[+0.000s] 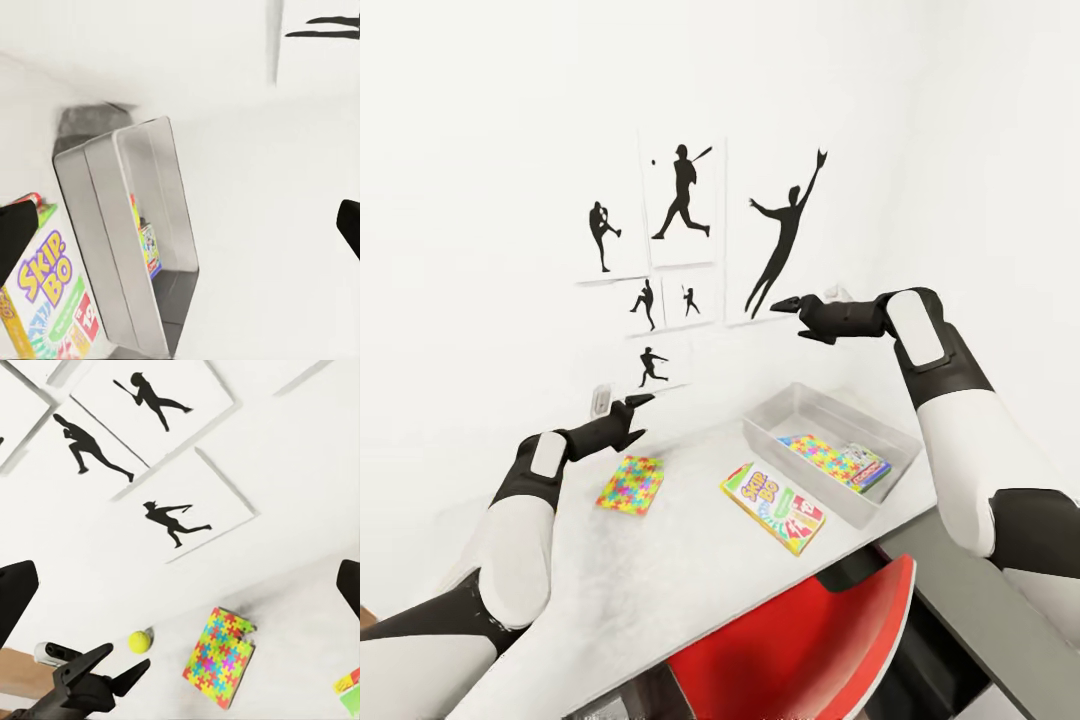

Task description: Put all the toys in the child's room - the three board games (two on the bed and one on the table), the two jigsaw puzzles on the table, and the tennis ball on the table - inside the toy box on the table in the child's room.

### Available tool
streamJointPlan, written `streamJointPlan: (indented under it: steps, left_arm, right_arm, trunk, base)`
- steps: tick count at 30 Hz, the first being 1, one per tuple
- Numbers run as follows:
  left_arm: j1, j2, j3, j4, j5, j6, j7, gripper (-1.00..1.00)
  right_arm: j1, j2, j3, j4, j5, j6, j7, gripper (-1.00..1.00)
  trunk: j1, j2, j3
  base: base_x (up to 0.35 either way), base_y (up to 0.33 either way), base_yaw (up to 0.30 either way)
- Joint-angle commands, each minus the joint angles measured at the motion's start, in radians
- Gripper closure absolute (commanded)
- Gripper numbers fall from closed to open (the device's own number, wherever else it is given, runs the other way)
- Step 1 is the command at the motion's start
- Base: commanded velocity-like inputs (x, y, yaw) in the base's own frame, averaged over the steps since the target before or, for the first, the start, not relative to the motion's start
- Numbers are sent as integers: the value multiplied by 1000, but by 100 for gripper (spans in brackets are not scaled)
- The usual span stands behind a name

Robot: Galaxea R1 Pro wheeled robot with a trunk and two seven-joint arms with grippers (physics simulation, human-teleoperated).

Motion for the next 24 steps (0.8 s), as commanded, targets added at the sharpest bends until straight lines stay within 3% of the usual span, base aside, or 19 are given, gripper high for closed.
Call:
streamJointPlan:
  steps: [1,6,13,24]
  left_arm:
    - [-2,7,5,-1,-4,20,-4,-100]
    - [-1,20,2,-1,-4,52,-5,-100]
    - [-2,21,2,-1,-4,76,-5,-100]
    - [-2,26,2,-2,-6,85,-5,-100]
  right_arm:
    - [-1,1,3,0,3,2,-5,-100]
    - [-1,22,1,0,4,1,-27,-100]
    - [-1,27,1,0,3,1,-47,-100]
    - [-1,28,1,15,0,1,-52,-100]
  trunk:
    - [0,-2,-1]
    - [0,-2,4]
    - [0,-2,12]
    - [0,-2,24]
  base:
    - [-176,0,214]
    - [-278,-4,215]
    - [-291,-83,215]
    - [-34,-12,213]
